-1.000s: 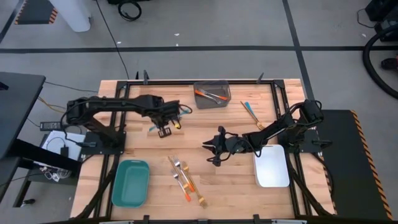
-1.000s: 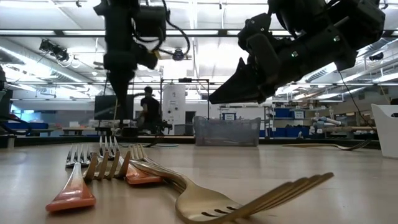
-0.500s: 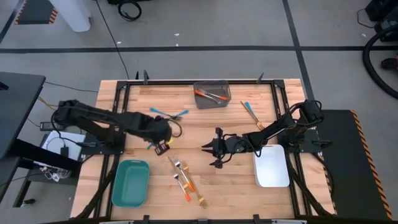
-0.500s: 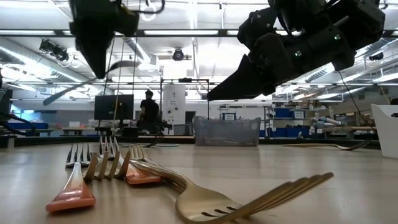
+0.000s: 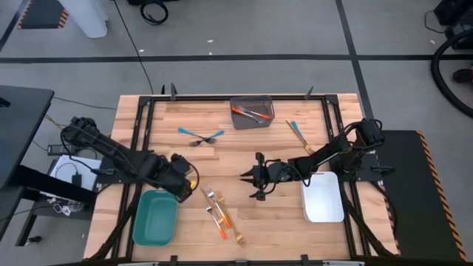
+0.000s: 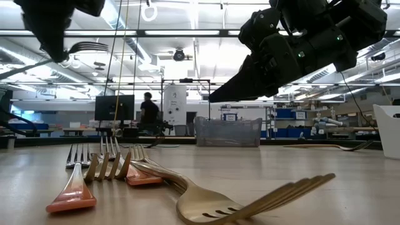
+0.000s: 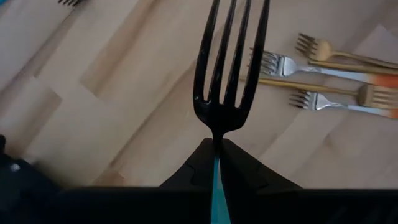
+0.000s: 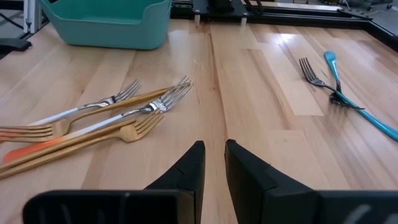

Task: Sort silverware by color (type)
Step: Put the blue fork into the green bin

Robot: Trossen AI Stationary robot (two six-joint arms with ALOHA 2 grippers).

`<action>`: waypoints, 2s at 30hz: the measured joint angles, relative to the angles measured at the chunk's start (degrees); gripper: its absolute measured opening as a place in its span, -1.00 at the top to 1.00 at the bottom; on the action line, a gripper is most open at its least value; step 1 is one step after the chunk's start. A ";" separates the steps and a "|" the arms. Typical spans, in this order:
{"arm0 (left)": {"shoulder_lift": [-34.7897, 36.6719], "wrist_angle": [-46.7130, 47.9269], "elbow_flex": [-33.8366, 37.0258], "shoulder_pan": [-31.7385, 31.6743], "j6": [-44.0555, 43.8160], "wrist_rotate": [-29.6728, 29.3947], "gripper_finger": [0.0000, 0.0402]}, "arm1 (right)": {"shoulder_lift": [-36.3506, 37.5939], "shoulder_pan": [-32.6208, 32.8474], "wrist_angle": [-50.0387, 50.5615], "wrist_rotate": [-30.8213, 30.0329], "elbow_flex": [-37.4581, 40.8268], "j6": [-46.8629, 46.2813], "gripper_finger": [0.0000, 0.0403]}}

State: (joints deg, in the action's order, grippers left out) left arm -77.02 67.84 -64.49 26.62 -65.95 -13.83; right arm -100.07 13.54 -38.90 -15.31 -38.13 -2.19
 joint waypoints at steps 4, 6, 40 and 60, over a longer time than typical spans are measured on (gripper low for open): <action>0.26 0.30 0.00 1.34 -2.54 -2.47 0.87 | 0.00 0.00 0.00 0.02 0.00 0.47 0.65; 0.24 0.29 0.00 2.15 -4.54 -0.07 0.86 | 0.00 0.00 0.03 0.02 0.00 0.47 0.65; -8.01 -0.43 0.00 30.47 -48.02 2.52 0.87 | -0.04 -0.22 0.00 2.05 0.00 1.79 0.65; -14.92 -1.06 0.05 31.88 -50.95 8.99 0.87 | -0.04 -0.22 -0.28 2.03 -0.01 1.92 0.65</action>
State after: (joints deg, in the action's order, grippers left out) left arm -91.94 66.77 -64.44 58.50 -116.90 -4.84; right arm -100.12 13.32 -39.18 -13.28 -38.14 -0.27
